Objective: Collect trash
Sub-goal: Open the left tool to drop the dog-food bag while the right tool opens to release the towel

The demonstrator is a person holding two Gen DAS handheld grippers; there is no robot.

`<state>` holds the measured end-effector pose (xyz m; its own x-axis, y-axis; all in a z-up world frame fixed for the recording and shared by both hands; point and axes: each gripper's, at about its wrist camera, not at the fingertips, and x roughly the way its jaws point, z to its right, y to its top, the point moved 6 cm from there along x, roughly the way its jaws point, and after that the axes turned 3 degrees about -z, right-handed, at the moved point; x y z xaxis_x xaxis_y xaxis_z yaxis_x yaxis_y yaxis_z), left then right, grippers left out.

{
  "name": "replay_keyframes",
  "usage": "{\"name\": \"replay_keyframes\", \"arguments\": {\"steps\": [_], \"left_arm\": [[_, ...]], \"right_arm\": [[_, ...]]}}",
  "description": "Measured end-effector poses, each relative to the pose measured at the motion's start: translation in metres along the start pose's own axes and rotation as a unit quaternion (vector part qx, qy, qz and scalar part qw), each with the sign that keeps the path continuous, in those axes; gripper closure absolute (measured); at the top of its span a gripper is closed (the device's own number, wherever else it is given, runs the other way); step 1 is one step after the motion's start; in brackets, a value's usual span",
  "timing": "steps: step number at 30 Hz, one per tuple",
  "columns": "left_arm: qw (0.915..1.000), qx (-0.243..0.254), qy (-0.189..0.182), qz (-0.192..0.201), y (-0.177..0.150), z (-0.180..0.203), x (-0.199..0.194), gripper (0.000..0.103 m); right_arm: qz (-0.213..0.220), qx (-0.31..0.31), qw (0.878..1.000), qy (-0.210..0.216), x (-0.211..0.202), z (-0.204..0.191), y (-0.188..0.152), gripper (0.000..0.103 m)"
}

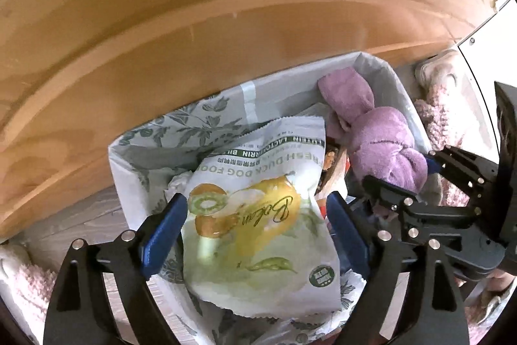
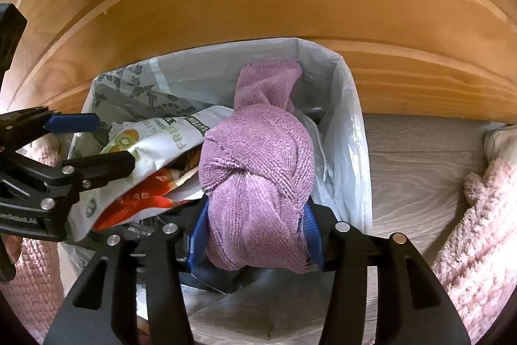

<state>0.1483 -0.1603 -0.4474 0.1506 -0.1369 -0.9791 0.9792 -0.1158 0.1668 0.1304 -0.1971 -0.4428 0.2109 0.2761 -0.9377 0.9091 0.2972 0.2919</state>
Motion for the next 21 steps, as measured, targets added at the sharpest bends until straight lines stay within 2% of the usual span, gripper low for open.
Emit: {"name": "replay_keyframes", "arguments": {"steps": [6,10,17,21], "left_arm": [[0.9997,-0.015,0.003,0.016,0.001,-0.003,-0.016,0.010],[0.9993,-0.028,0.002,0.024,-0.002,-0.009,-0.027,0.010],[0.9981,-0.049,0.003,0.038,-0.008,-0.013,-0.039,0.010],[0.9965,-0.068,-0.002,0.049,-0.013,-0.017,-0.048,0.010]], "right_arm": [[0.006,0.002,1.000,0.005,-0.006,-0.001,-0.001,0.049],[0.013,0.001,1.000,0.006,-0.012,-0.003,-0.003,0.047],[0.028,0.000,1.000,0.000,-0.026,-0.009,-0.003,0.021],[0.038,-0.008,0.999,-0.011,-0.032,-0.014,-0.004,0.014]]}}
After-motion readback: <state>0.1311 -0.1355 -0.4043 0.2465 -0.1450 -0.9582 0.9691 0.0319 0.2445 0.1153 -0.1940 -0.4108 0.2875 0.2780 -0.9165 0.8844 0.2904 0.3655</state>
